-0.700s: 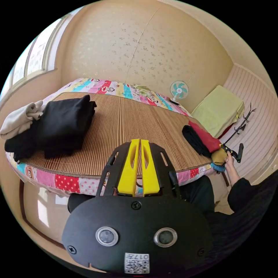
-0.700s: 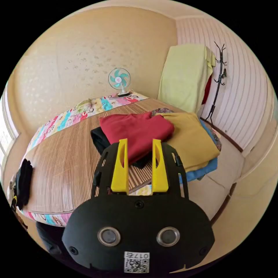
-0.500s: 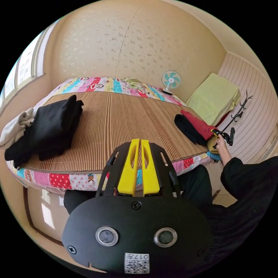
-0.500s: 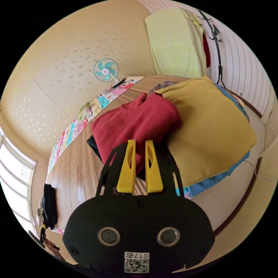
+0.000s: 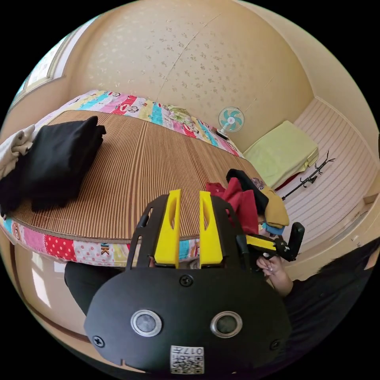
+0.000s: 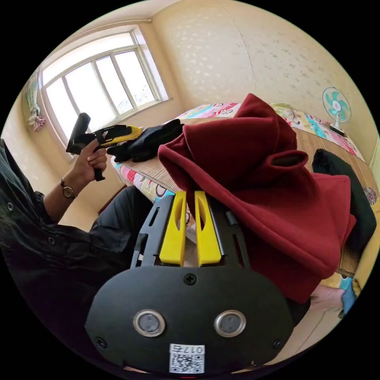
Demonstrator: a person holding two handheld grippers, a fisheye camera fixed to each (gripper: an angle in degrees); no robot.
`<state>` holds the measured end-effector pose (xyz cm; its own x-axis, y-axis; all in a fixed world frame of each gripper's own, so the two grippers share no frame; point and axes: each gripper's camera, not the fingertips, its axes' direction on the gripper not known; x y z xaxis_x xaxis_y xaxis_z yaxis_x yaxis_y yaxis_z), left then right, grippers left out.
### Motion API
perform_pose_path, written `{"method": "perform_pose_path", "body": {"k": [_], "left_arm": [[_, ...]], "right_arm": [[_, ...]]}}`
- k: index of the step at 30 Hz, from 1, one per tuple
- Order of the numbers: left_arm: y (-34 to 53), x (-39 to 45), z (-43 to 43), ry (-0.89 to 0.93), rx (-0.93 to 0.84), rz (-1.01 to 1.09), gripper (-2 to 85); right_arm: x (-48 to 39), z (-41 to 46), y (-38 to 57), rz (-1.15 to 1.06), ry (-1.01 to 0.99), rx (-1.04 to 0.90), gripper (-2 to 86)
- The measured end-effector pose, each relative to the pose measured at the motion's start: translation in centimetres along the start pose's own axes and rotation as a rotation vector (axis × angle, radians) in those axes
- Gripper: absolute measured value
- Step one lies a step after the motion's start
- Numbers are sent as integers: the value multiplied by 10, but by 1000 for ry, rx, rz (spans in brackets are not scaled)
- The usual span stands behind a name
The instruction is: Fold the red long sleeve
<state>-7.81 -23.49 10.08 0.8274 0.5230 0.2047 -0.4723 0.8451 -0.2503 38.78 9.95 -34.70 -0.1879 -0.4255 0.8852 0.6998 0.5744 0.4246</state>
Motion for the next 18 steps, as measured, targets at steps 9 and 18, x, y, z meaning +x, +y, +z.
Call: {"method": "perform_pose_path", "body": {"k": [9,18], "left_arm": [[-57,61,119,99,-208,169,99],[-77,56,265,-78,-614,183,64]], "right_arm": [[32,-45,11,-27,-147,9,4],[64,-98,5,123,-74,119,5]]}}
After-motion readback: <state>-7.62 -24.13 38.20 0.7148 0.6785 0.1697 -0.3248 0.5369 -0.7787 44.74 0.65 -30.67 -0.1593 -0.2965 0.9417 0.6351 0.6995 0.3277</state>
